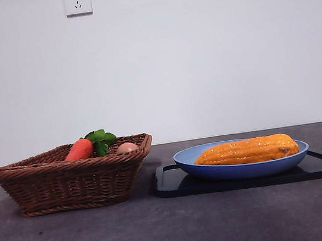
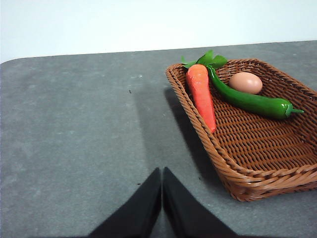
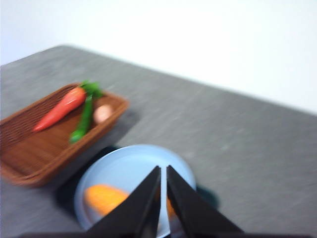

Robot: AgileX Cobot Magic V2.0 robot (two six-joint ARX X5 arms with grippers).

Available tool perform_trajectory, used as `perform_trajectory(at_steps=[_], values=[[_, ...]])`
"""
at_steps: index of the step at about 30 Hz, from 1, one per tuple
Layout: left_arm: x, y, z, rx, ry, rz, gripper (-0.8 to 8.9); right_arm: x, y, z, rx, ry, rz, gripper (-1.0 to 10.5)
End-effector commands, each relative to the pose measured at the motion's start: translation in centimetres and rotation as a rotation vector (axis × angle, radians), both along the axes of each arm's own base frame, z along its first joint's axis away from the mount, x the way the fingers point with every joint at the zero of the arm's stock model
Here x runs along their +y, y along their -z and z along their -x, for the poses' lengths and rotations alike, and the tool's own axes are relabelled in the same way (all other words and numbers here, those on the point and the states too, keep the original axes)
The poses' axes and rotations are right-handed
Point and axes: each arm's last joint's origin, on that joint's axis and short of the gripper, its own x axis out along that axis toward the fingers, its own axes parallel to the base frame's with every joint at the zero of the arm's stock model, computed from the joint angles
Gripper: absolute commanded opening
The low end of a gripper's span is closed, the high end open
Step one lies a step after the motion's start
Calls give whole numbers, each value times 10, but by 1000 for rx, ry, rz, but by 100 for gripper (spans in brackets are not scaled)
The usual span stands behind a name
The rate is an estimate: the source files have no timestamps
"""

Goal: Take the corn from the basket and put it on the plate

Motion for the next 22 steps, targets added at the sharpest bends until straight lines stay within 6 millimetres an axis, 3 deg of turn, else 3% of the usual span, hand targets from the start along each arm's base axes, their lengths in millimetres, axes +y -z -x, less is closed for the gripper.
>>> perform_trajectory(at_steps=[1, 12, 22], values=[[0, 9, -1, 37, -2, 7, 7, -3, 19, 4, -80, 59, 19, 2], [0, 9, -1, 37, -2, 7, 7, -5, 106, 10, -181, 157, -7, 2], [0, 9, -1, 37, -2, 7, 7, -6, 147, 9, -112, 167, -50, 3]])
